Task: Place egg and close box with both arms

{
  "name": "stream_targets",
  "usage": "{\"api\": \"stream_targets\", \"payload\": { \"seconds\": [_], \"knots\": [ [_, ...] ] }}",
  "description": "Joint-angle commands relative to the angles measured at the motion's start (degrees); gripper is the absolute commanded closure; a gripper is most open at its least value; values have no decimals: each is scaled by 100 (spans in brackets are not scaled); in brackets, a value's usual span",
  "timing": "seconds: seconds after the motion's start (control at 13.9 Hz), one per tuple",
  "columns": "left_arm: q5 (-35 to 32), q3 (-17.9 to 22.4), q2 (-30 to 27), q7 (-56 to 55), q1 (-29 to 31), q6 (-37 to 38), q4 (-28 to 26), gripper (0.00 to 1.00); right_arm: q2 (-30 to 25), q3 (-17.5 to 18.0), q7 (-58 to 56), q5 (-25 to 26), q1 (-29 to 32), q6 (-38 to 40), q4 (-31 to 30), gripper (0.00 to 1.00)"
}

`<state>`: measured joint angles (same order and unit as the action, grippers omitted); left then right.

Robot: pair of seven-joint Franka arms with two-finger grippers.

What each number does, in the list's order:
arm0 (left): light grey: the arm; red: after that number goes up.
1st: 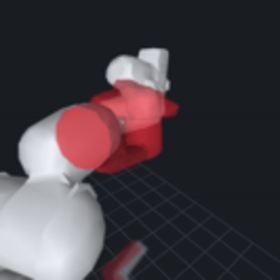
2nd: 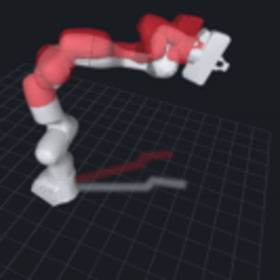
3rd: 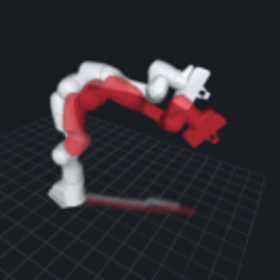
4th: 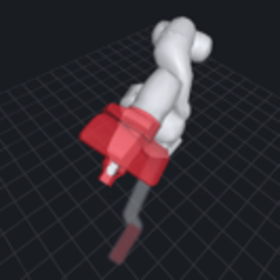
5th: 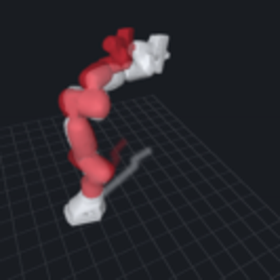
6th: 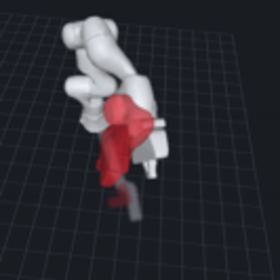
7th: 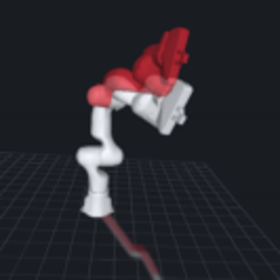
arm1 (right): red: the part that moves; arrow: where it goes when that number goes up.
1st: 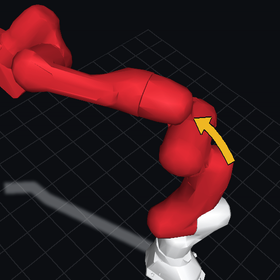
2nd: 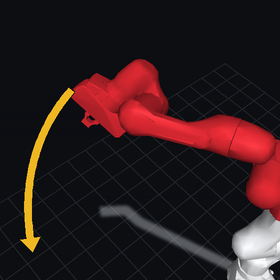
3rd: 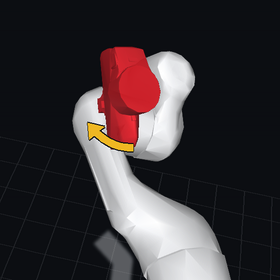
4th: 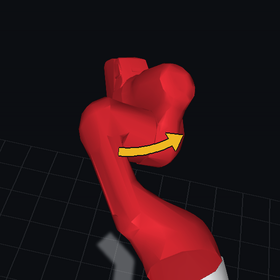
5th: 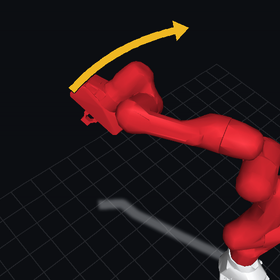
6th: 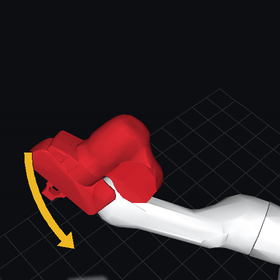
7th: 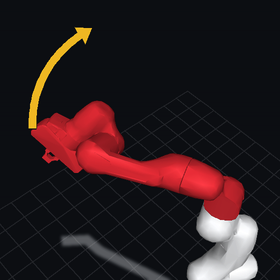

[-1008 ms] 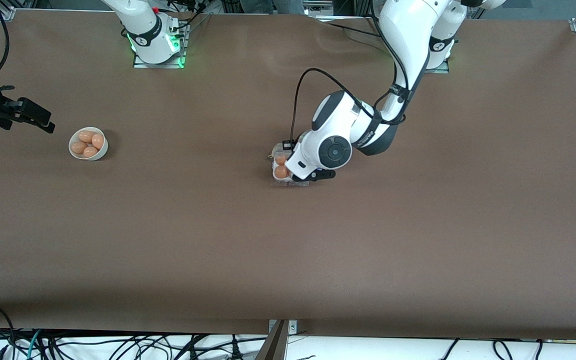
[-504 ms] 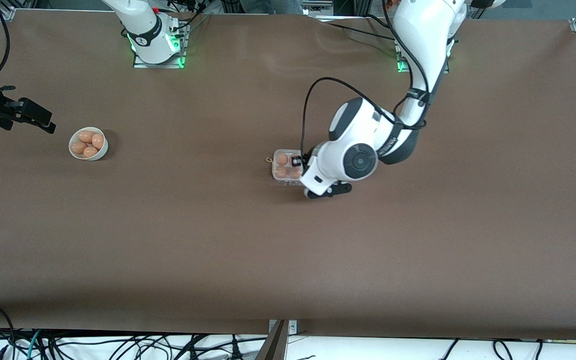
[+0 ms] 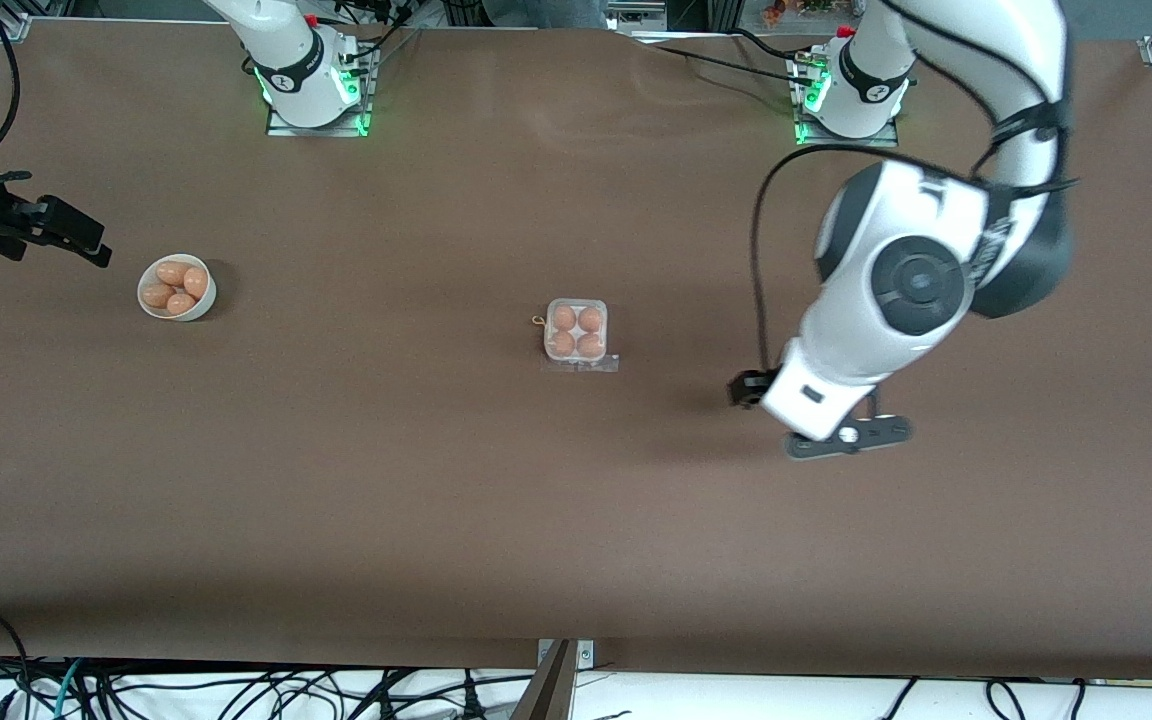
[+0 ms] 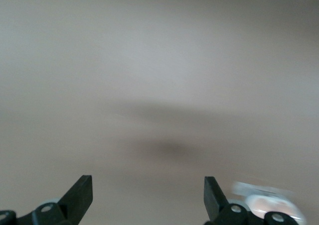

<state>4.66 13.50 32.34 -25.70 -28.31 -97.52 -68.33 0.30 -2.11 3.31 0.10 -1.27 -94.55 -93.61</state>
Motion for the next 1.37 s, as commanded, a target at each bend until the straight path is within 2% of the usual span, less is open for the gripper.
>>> {"api": "stream_targets", "payload": {
  "seconds": [0.0,0.22,0.72,0.86,1.01,1.15,1.3],
  "knots": [
    [-378,-40,-201,511,360,268,4,0,23,71,-94,-28,74,24,97,0],
    [-387,3,-298,872,712,488,12,0,23,71,-103,-37,83,24,88,0],
    [-405,-40,-1317,1637,1521,734,-268,0,23,71,-112,-28,83,33,97,0],
    [-413,-346,-1510,1769,1836,796,-487,0,23,62,-112,-28,91,33,97,0],
    [-422,-899,-1678,1857,2416,805,-664,0,23,62,-112,-11,91,24,97,0],
    [-702,-954,-1888,2015,2462,788,-917,0,23,62,-103,-19,83,33,97,0],
    [-897,-971,-2274,2182,2462,735,-1496,0,23,62,-103,-19,83,33,97,0]
  ]
}}
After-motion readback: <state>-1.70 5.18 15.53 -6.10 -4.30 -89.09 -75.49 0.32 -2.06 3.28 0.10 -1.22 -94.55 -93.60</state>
